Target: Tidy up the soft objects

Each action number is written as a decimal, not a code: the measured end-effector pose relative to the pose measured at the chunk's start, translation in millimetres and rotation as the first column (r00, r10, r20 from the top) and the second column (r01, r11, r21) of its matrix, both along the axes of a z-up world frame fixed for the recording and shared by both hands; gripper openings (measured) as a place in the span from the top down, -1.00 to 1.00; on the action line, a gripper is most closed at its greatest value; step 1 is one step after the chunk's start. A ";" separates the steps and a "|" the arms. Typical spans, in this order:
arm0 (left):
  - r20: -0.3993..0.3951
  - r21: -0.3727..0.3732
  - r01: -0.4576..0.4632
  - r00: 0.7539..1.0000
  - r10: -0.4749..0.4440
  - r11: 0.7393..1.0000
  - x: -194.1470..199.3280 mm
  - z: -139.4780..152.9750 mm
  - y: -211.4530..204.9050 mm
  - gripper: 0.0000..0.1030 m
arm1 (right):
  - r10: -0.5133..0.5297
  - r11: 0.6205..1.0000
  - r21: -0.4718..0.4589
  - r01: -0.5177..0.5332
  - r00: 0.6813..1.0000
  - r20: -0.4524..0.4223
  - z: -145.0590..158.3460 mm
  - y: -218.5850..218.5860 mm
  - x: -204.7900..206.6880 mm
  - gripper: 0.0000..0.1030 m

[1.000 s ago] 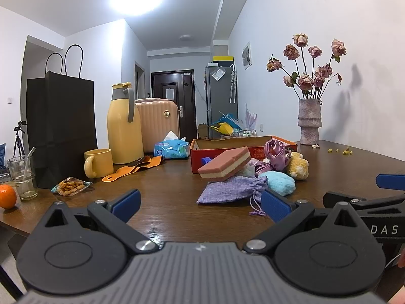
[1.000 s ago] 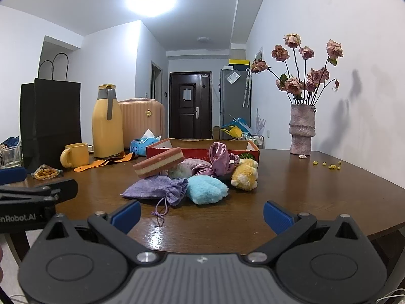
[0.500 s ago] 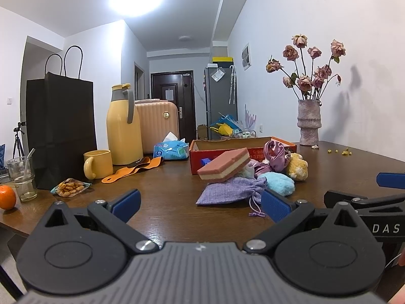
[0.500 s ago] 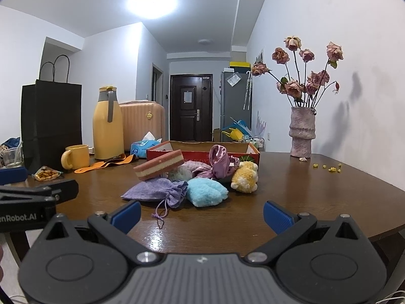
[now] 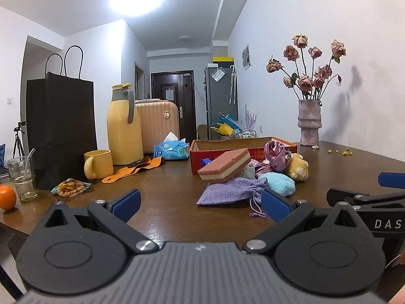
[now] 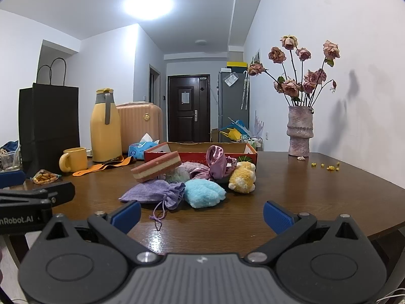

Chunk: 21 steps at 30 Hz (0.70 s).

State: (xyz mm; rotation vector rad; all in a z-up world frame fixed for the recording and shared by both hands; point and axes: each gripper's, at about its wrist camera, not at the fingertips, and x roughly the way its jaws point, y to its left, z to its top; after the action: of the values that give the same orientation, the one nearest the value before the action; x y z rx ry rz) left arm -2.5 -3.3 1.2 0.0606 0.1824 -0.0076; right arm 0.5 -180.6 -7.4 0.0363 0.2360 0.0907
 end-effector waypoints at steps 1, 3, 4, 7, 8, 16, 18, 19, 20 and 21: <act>0.000 0.001 -0.001 1.000 0.001 1.000 0.2 0.3 -0.2 -1.00 | 0.001 1.000 0.003 -0.001 1.000 -0.001 0.0 -0.5 0.3 -1.00; 0.000 0.000 -0.001 1.000 0.001 1.000 0.4 0.1 -0.2 -1.00 | -0.001 1.000 0.006 0.001 1.000 -0.004 -0.2 -1.3 0.6 -1.00; 0.000 -0.001 -0.001 1.000 0.001 1.000 0.1 0.1 -0.2 -1.00 | -0.002 1.000 0.005 0.002 1.000 -0.005 -0.5 -1.3 0.8 -1.00; 0.001 0.001 -0.001 1.000 0.001 1.000 0.4 0.1 -0.5 -1.00 | 0.002 1.000 0.000 -0.002 1.000 -0.006 -0.8 -0.2 0.0 -1.00; 0.001 0.001 -0.002 1.000 0.002 1.000 0.5 0.2 -0.6 -1.00 | 0.003 1.000 -0.001 -0.003 1.000 -0.005 -0.8 0.2 -0.3 -1.00; -0.003 -0.001 -0.003 1.000 0.003 1.000 1.0 0.3 -0.5 -1.00 | 0.009 1.000 -0.009 -0.009 1.000 -0.008 -1.9 2.7 0.5 -1.00; -0.005 -0.001 -0.002 1.000 0.002 1.000 1.3 -0.1 0.1 -1.00 | 0.008 1.000 -0.007 -0.008 1.000 -0.007 -1.8 2.6 0.5 -1.00; -0.006 -0.001 -0.001 1.000 0.001 1.000 0.8 -0.1 0.1 -1.00 | 0.008 1.000 -0.005 -0.008 1.000 -0.008 -2.0 2.3 0.6 -1.00; -0.006 -0.001 -0.001 1.000 0.001 1.000 0.9 0.1 -0.3 -1.00 | 0.007 1.000 -0.004 -0.007 1.000 -0.009 -2.2 2.1 0.7 -1.00; -0.006 -0.001 -0.001 1.000 0.001 1.000 1.2 0.0 -0.4 -1.00 | 0.007 1.000 -0.003 -0.007 1.000 -0.010 -2.5 2.2 0.7 -1.00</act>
State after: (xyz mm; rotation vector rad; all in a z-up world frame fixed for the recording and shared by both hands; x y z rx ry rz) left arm -1.3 -3.7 1.1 0.0597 0.1883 -0.0065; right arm 1.2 -178.4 -9.9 0.0328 0.2465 0.0975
